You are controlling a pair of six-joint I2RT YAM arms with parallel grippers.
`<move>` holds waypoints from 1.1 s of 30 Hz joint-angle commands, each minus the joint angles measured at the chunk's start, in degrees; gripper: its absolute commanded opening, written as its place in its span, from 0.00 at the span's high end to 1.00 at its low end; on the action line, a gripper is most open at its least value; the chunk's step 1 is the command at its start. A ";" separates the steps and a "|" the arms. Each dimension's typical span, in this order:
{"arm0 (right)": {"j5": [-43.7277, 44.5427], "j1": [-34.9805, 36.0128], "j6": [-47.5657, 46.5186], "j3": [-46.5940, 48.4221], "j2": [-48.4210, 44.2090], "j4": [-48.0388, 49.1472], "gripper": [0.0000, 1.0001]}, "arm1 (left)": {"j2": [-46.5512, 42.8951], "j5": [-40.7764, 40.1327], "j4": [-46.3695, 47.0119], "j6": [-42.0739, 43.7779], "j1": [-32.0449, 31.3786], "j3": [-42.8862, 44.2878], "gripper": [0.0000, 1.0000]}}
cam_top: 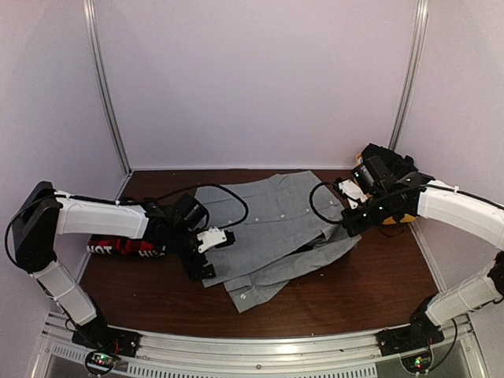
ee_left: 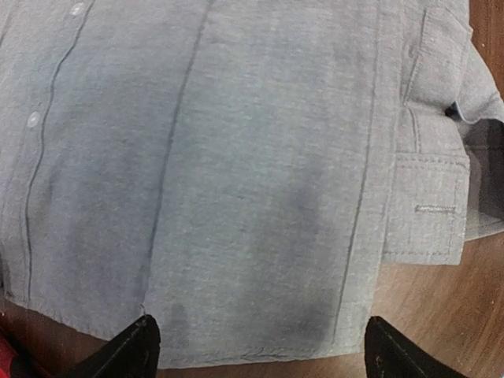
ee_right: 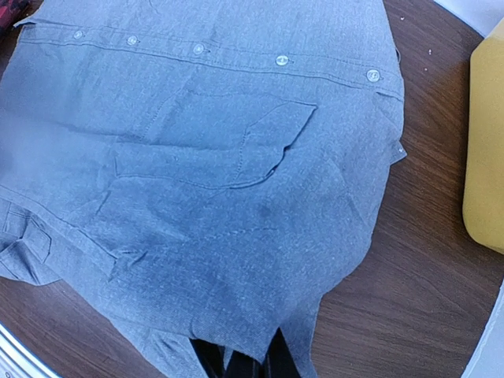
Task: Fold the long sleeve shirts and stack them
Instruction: Pick up the flattened shirt from the center of the board.
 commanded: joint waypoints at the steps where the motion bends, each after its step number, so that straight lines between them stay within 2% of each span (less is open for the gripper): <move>1: 1.15 -0.59 0.77 0.44 0.10 -0.03 1.00 | 1.44 2.86 0.49 2.00 -3.92 -0.03 0.09; 6: 1.12 -0.76 0.86 0.51 0.98 0.17 1.00 | 2.36 2.73 0.37 2.16 -6.24 -1.20 0.09; 15: 1.11 -0.78 1.03 0.79 0.50 -0.27 1.00 | 6.80 -2.08 -2.73 2.01 -6.16 -0.26 0.15; 19: 1.17 -0.79 0.94 0.53 0.30 -0.04 1.00 | 7.44 -1.44 -3.02 1.79 -5.77 -0.52 0.18; 21: 1.14 -0.78 0.95 0.45 0.25 -0.11 1.00 | 7.53 -1.56 -2.87 1.26 -4.24 -0.81 0.26; 24: 1.13 -0.86 0.99 0.50 -0.11 -0.13 1.00 | 7.85 -0.44 -3.29 0.93 -2.23 -0.39 0.45; 33: 1.15 -1.15 1.21 0.70 -0.77 0.21 1.00 | 8.37 0.66 -4.08 0.44 -1.68 1.01 0.93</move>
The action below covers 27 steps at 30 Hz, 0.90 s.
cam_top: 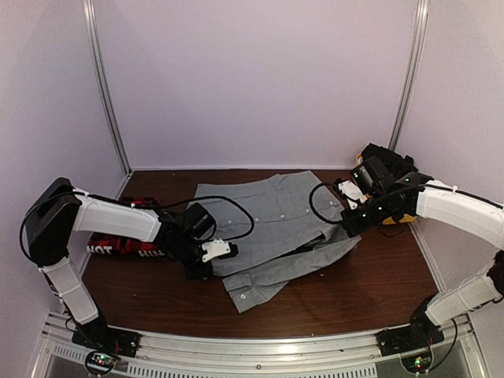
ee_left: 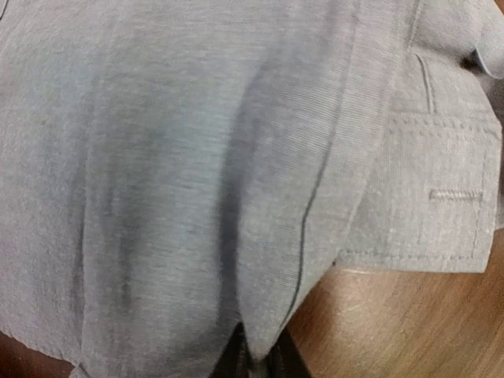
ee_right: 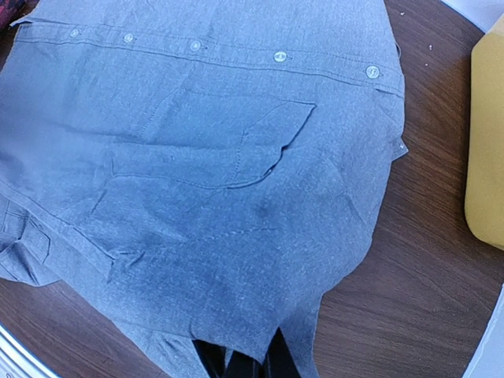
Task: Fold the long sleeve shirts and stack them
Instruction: Pick up the flattened shirt from the center of the board, then turn over the flattened shirt at the center of the board.
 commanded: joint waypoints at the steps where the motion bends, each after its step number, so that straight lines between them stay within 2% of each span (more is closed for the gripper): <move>1: 1.17 -0.50 0.89 0.70 -1.23 0.22 1.00 | 1.38 -0.39 -2.61 -0.22 0.18 0.54 0.98; 6: 1.19 -0.52 1.45 0.92 -2.02 0.87 1.00 | -2.68 -1.48 -1.61 -2.04 0.93 1.76 1.00; 11: 1.11 -0.51 0.43 2.34 -6.41 3.66 1.00 | -12.35 -0.83 1.18 -4.67 2.47 3.79 1.00; 14: 1.17 -0.50 -0.46 7.29 -9.02 3.42 1.00 | -19.26 -2.60 3.80 -8.72 2.95 7.58 1.00; 20: -7.72 -0.42 -2.80 21.79 -10.18 -1.02 1.00 | -29.15 -15.19 5.94 -18.91 3.08 20.96 1.00; 27: -5.08 -0.32 -4.34 34.44 -8.30 -10.59 1.00 | -30.63 -27.39 0.66 -22.89 3.08 34.05 1.00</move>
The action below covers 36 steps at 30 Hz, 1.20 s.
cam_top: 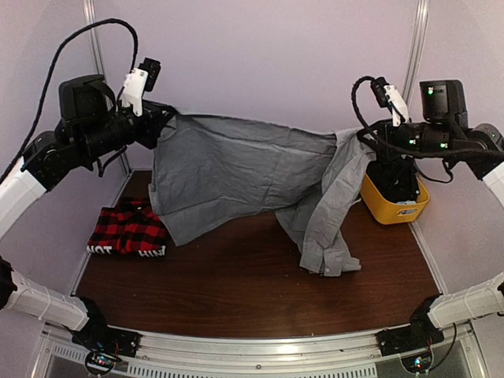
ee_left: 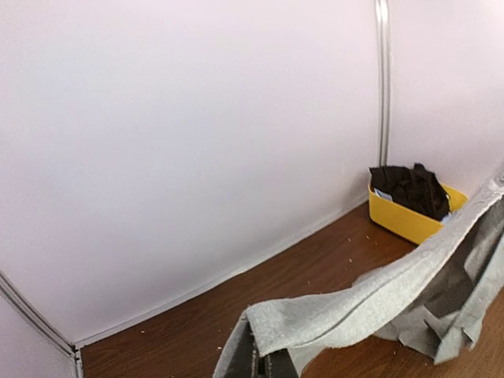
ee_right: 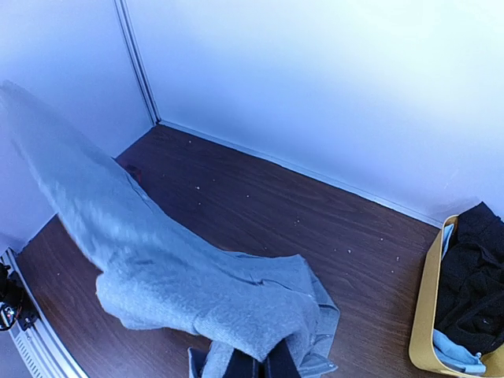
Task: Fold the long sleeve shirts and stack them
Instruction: Turn over the flattened shirt at the center of the board.
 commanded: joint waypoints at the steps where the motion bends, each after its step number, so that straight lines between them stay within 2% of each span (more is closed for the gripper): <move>1: 1.47 -0.04 -1.86 5.31 0.49 -7.77 1.00 | -0.61 -10.09 -2.16 -4.29 0.33 4.37 1.00; 5: -2.01 -0.04 -2.50 8.49 -0.63 -8.79 1.00 | -1.97 -6.28 -2.37 -5.01 0.31 6.89 1.00; 14: -19.47 0.05 0.45 21.91 -3.68 -9.01 1.00 | -4.91 15.43 -2.85 -9.54 0.11 13.14 1.00; 19: -24.23 0.05 5.46 27.77 -6.00 -8.60 1.00 | -9.01 20.28 -1.32 -13.39 0.08 12.00 1.00; 24: -29.17 0.04 11.02 28.72 -9.03 -5.65 1.00 | -13.40 25.80 2.16 -16.73 0.13 8.70 1.00; 32: -34.93 0.05 17.84 28.68 -13.11 -0.04 1.00 | -17.80 30.47 6.18 -20.17 0.12 6.63 1.00; 36: -28.19 0.01 16.37 28.42 -12.52 -3.27 1.00 | -16.87 25.42 4.35 -19.93 0.13 6.71 1.00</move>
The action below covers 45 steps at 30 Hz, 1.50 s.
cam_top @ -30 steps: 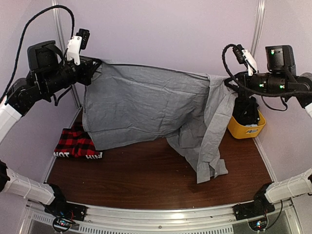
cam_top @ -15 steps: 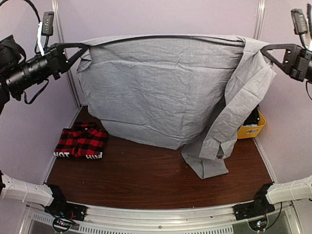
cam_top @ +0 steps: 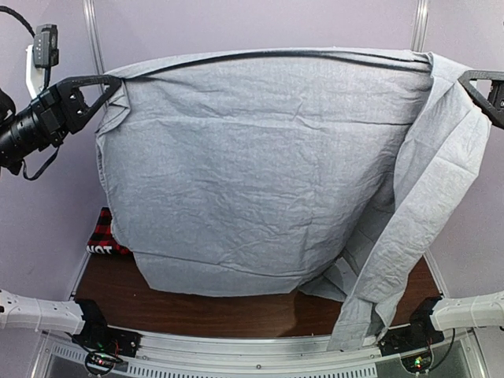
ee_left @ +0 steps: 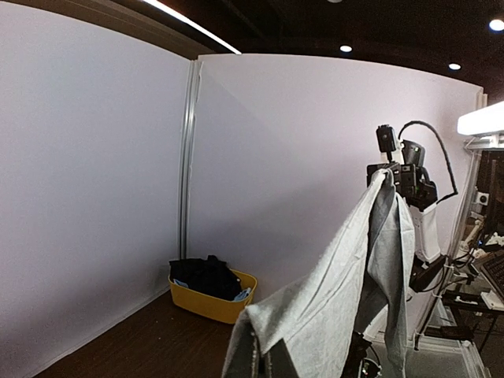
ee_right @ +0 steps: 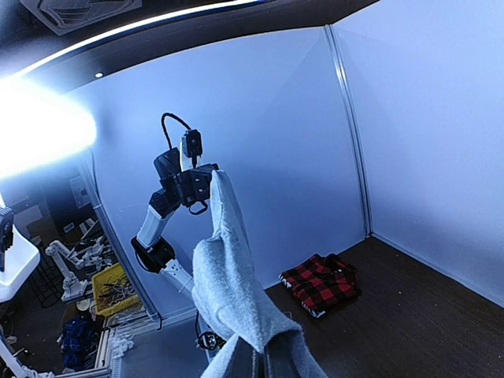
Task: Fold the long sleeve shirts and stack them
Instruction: Turn over the flattened shirt at the center of the board.
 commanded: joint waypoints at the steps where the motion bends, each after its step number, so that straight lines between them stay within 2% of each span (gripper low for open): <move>1: 10.55 -0.35 -0.03 1.18 -1.80 0.84 1.00 | -0.46 -10.23 2.30 -1.31 1.22 1.42 1.00; 5: 28.66 -0.37 -5.03 -1.59 1.48 -5.56 1.00 | 4.21 -28.11 -4.43 1.77 1.23 3.16 1.00; 8: 42.19 -0.32 -7.36 -6.98 4.79 -6.03 1.00 | 8.36 -39.80 -5.21 4.85 1.69 1.31 1.00; 10: 48.64 -0.38 -9.38 -10.72 7.78 -4.59 1.00 | 11.85 -42.65 -4.63 6.15 4.64 -0.51 1.00; 13: 54.57 -1.14 -13.16 -14.93 13.64 -0.52 1.00 | 18.14 -40.14 -1.05 5.94 11.93 -4.51 1.00; 16: 54.84 -4.32 -17.16 -18.14 20.62 5.21 1.00 | 25.93 -39.51 3.51 6.38 16.71 -8.26 1.00; 21: 54.20 -10.32 -18.89 -20.46 38.33 13.96 1.00 | 44.61 -38.94 11.79 7.46 19.61 -8.71 1.00; 24: 52.18 -12.42 -18.87 -17.69 50.54 18.03 1.00 | 57.93 -39.03 12.29 7.24 20.11 -1.54 1.00; 27: 46.45 -13.55 -18.76 -13.07 60.23 20.20 1.00 | 67.93 -39.32 11.36 8.00 20.46 7.14 1.00; 31: 39.96 -14.29 -16.94 -6.30 68.44 19.64 1.00 | 75.43 -42.50 10.15 10.01 20.85 15.61 1.00; 34: 42.96 -14.45 -15.10 -3.21 71.43 19.72 1.00 | 79.04 -44.89 9.21 11.41 21.62 19.87 1.00; 35: 44.29 -14.51 -14.53 -2.22 72.25 19.52 0.97 | 79.99 -45.16 8.58 11.65 21.95 20.95 1.00; 37: 46.57 -14.85 -13.40 -0.85 73.48 19.27 0.83 | 81.48 -45.75 8.41 11.96 22.33 22.13 1.00; 39: 48.21 -15.07 -12.70 -0.58 73.47 19.68 0.72 | 82.03 -45.95 8.43 12.00 22.61 22.16 0.92; 43: 51.93 -15.26 -11.69 -1.65 71.08 19.57 0.58 | 81.99 -45.31 7.36 10.86 23.34 22.00 0.87; 44: 53.09 -15.33 -11.49 -2.34 70.07 19.52 0.54 | 81.74 -45.29 6.79 10.28 23.47 22.00 0.83; 45: 53.99 -15.39 -11.26 -3.05 68.75 19.53 0.49 | 81.31 -45.33 6.38 9.64 23.62 21.84 0.74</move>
